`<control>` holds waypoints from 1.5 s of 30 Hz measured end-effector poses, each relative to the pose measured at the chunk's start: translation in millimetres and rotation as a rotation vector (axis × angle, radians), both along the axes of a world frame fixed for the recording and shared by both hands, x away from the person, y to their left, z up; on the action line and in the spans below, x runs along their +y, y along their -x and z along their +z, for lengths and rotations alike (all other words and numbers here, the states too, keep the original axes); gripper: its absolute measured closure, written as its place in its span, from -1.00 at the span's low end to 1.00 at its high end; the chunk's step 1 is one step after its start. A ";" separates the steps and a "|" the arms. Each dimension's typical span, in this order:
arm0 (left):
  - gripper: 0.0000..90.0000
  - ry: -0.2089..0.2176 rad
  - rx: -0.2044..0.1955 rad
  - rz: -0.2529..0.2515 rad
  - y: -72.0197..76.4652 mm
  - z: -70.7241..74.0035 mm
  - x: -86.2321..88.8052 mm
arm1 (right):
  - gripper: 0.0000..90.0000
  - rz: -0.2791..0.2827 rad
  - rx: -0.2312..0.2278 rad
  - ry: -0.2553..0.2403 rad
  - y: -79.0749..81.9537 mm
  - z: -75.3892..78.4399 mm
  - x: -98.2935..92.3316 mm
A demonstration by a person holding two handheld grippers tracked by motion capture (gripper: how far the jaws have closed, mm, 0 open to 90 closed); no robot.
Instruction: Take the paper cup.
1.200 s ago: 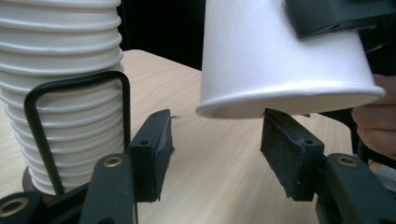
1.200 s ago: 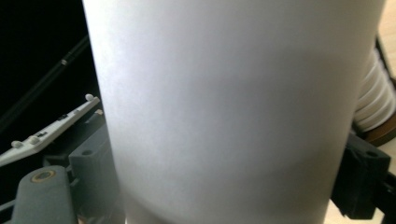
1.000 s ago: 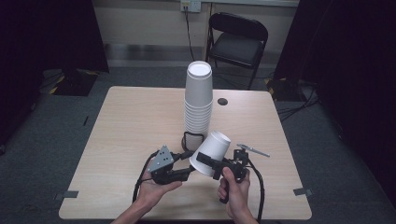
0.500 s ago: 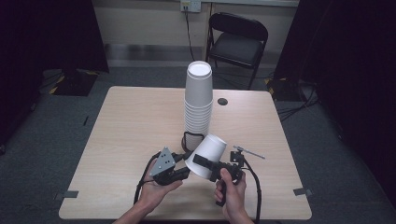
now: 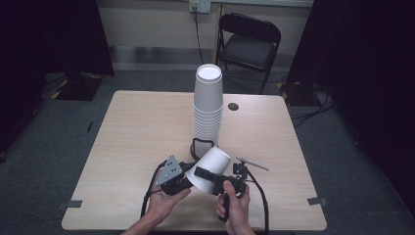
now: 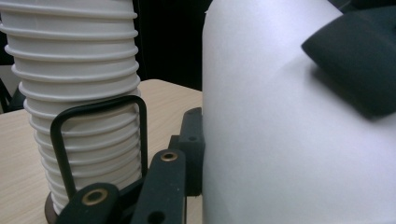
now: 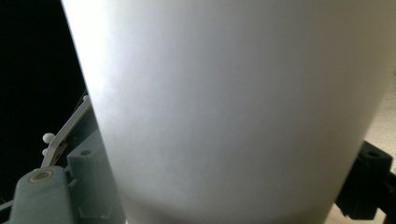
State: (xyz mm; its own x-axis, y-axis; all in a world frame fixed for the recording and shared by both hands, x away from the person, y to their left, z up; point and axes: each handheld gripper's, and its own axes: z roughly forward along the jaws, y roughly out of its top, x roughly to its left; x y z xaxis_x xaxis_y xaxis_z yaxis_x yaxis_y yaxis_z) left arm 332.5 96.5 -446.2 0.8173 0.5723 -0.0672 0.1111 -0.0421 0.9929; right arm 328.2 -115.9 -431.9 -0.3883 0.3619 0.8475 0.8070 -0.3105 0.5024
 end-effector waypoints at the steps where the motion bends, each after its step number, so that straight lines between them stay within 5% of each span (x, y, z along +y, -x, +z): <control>1: 0.70 0.000 0.000 0.000 0.0 0.0 0.0 | -0.73 0.003 -0.004 -0.002 0.3 -0.6 -0.2; 11: 0.85 0.008 -0.019 0.000 0.4 2.1 3.6 | -0.77 0.051 -0.005 -0.048 -3.1 -3.1 -2.1; 27: 0.89 -0.020 0.078 -0.033 -0.4 2.1 6.0 | -0.74 0.012 -0.023 -0.033 -10.9 -2.9 -16.1; 33: 0.89 -0.026 0.094 -0.052 -0.7 2.9 8.4 | -0.74 -0.007 -0.056 0.006 -13.9 2.9 -22.6; 39: 0.89 -0.048 0.154 -0.067 -0.5 1.2 14.8 | -0.71 -0.063 -0.063 0.010 -19.9 7.1 -34.5; 43: 0.89 -0.070 0.215 -0.073 -2.0 2.6 17.2 | -0.71 -0.085 -0.101 0.050 -21.5 10.2 -41.2; 45: 0.89 -0.081 0.234 -0.077 -2.3 3.3 18.3 | -0.70 -0.094 -0.155 0.120 -22.4 12.5 -45.0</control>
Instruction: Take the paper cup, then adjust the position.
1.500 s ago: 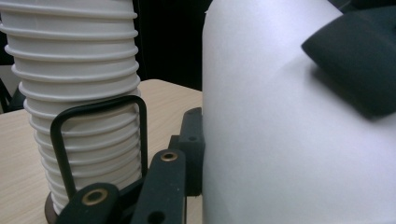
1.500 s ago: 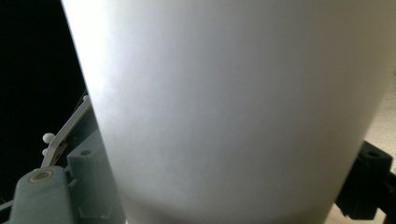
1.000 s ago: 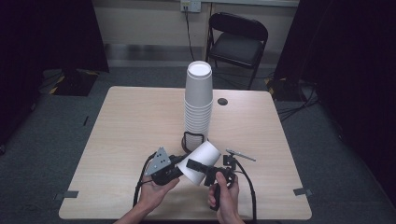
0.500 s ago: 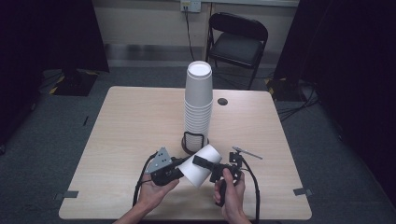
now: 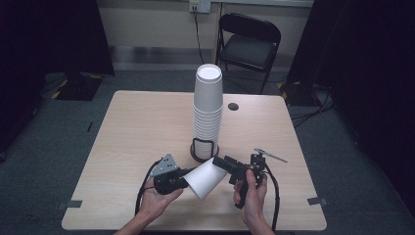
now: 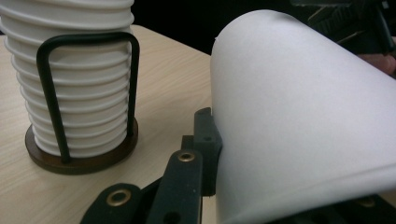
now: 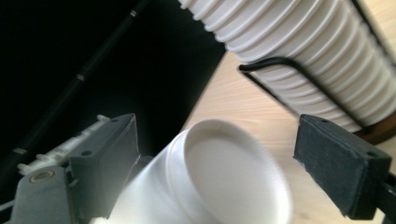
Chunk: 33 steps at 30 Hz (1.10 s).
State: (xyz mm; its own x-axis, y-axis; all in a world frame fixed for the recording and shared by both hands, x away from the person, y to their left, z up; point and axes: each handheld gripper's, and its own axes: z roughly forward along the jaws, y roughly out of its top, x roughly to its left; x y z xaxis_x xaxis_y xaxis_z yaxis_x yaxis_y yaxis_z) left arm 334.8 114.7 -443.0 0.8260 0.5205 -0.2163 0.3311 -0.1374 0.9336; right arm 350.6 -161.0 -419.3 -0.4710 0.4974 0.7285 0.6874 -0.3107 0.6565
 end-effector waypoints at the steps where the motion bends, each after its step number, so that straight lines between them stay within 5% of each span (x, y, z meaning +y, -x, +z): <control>1: 0.89 0.000 0.010 -0.003 -0.2 0.2 0.2 | -0.70 0.000 0.000 0.000 0.0 0.0 0.0; 5: 0.90 -0.021 0.020 -0.002 -0.8 2.0 1.9 | -0.71 -0.034 -0.096 0.121 3.2 6.1 -5.1; 8: 0.90 -0.044 0.024 0.001 -2.1 3.5 3.7 | -0.71 -0.065 -0.124 0.172 5.0 8.4 -7.9; 13: 0.91 -0.085 0.038 0.012 -4.4 7.7 10.3 | -0.71 -0.018 -0.222 0.286 11.3 10.6 -10.4; 17: 0.91 -0.119 0.055 0.011 -7.1 8.1 12.6 | -0.71 0.028 -0.248 0.326 11.9 9.2 -8.0; 22: 0.91 -0.184 0.071 0.013 -10.3 9.2 16.2 | -0.71 0.073 -0.344 0.417 12.9 6.5 -5.4; 28: 0.91 -0.196 0.094 0.015 -12.8 9.3 20.2 | -0.72 0.105 -0.462 0.514 15.8 3.6 -0.4; 33: 0.91 -0.231 0.105 -0.009 -14.5 10.0 20.1 | -0.68 0.156 -0.497 0.518 19.5 3.2 1.5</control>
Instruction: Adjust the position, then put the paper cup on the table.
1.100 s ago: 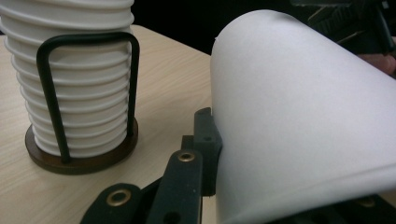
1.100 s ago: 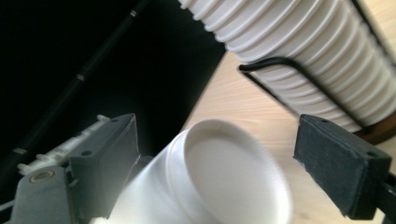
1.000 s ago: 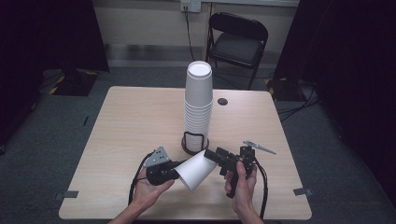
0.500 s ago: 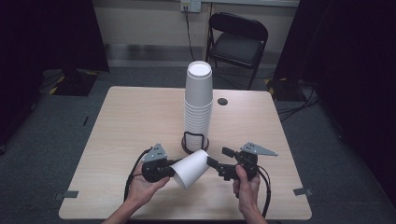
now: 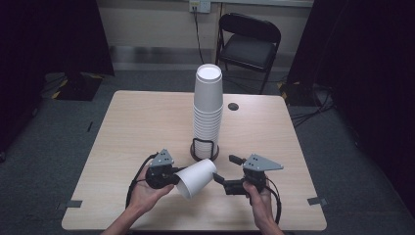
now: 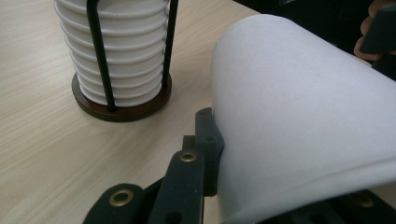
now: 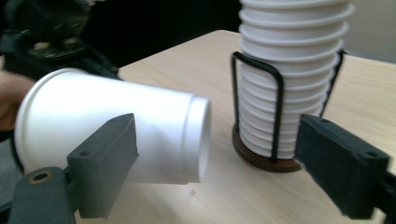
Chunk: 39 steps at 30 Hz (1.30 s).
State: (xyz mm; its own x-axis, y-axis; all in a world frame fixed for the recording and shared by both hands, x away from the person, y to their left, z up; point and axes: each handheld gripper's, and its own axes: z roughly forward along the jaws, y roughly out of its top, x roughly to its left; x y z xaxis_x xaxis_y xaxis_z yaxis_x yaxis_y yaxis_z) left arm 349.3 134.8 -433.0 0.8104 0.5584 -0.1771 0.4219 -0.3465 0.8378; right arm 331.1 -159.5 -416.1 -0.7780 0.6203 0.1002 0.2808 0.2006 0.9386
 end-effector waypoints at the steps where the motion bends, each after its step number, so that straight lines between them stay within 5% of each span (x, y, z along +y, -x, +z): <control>1: 0.91 -0.012 -0.008 -0.001 -0.1 0.8 -0.3 | -0.66 0.006 -0.010 0.022 1.5 -0.3 1.4; 2: 0.91 -0.009 -0.006 -0.005 -0.3 1.4 -0.6 | -0.64 0.021 -0.039 0.077 5.1 -0.7 3.6; 12: 0.91 -0.073 0.008 -0.035 -1.7 9.2 1.0 | -0.60 0.118 -0.126 0.235 11.7 -2.8 15.9; 27: 0.91 -0.150 0.031 -0.103 -0.9 11.4 -9.0 | -0.60 0.239 -0.342 0.502 24.3 -2.4 32.5; 39: 0.91 -0.200 0.035 -0.146 -3.1 14.5 -19.8 | -0.70 0.291 -0.423 0.662 33.7 -8.5 50.2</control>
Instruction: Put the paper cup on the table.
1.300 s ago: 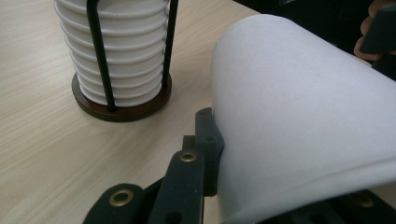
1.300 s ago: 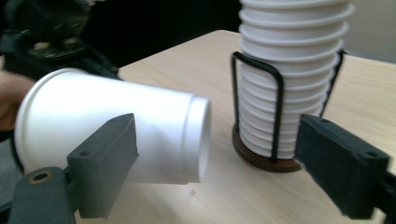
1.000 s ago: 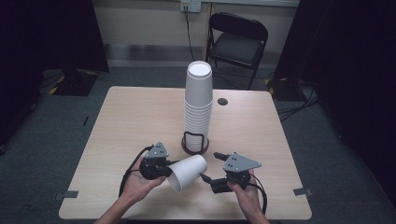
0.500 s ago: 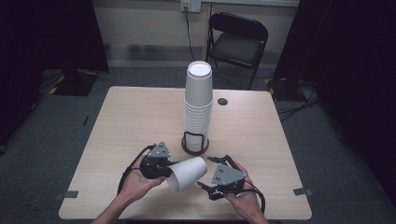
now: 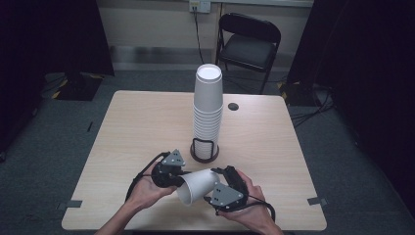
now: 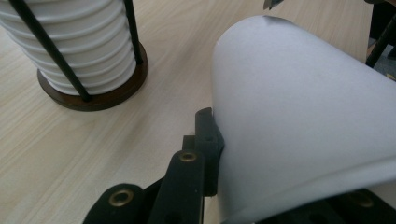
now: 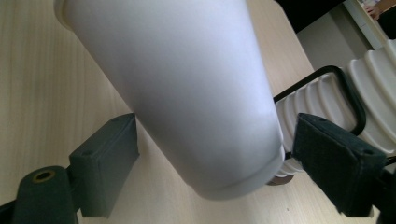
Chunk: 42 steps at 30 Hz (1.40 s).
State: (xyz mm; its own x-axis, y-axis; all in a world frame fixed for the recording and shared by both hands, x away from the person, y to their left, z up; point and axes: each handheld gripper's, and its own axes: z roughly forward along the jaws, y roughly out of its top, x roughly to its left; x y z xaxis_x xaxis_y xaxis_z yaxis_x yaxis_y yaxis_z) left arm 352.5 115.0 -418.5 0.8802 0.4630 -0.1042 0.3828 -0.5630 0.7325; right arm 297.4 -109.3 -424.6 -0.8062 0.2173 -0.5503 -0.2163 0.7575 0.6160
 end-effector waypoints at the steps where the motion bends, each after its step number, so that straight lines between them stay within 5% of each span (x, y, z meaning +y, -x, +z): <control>1: 0.91 -0.004 0.004 -0.007 -0.8 0.3 -1.6 | -0.69 0.013 -0.014 0.020 1.4 -2.0 2.6; 12: 0.93 -0.029 0.016 -0.049 -4.2 7.7 -16.6 | -0.77 0.008 -0.034 0.053 3.5 -7.0 12.9; 15: 0.93 -0.016 0.030 -0.053 -4.1 6.1 -19.4 | -0.77 0.035 -0.064 0.096 1.5 -6.0 12.4; 20: 0.93 0.006 0.039 -0.056 -2.5 6.1 -21.3 | -0.77 0.035 -0.038 0.066 5.2 -6.9 19.1; 21: 0.93 -0.003 0.036 -0.056 -1.8 6.9 -22.6 | -0.78 0.066 -0.061 0.100 3.1 -5.3 19.5; 22: 0.93 -0.003 0.036 -0.056 -1.8 6.9 -22.6 | -0.79 0.050 -0.044 0.061 4.9 -6.9 22.2; 26: 0.93 0.014 0.043 -0.045 -1.1 7.4 -23.5 | -0.81 0.041 -0.039 0.045 6.4 -7.2 26.0; 28: 0.93 0.015 0.047 -0.044 -1.7 7.8 -23.6 | -0.82 0.064 -0.064 0.080 3.8 -5.0 26.1; 29: 0.93 0.015 0.047 -0.044 -1.7 7.8 -23.6 | -0.83 0.035 -0.038 0.042 6.4 -6.7 29.0; 42: 0.93 0.064 0.078 -0.019 -1.7 8.9 -25.5 | -0.84 0.028 -0.055 0.034 5.4 -4.9 36.0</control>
State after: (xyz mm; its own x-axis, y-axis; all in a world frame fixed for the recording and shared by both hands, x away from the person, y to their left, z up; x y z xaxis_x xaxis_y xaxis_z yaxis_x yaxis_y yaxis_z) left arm 354.1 89.5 -409.6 0.8770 0.4362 -0.2016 0.4297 -0.5241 0.7353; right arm 292.0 -73.3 -429.5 -0.7801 0.1757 -0.6005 -0.2704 0.7709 0.5767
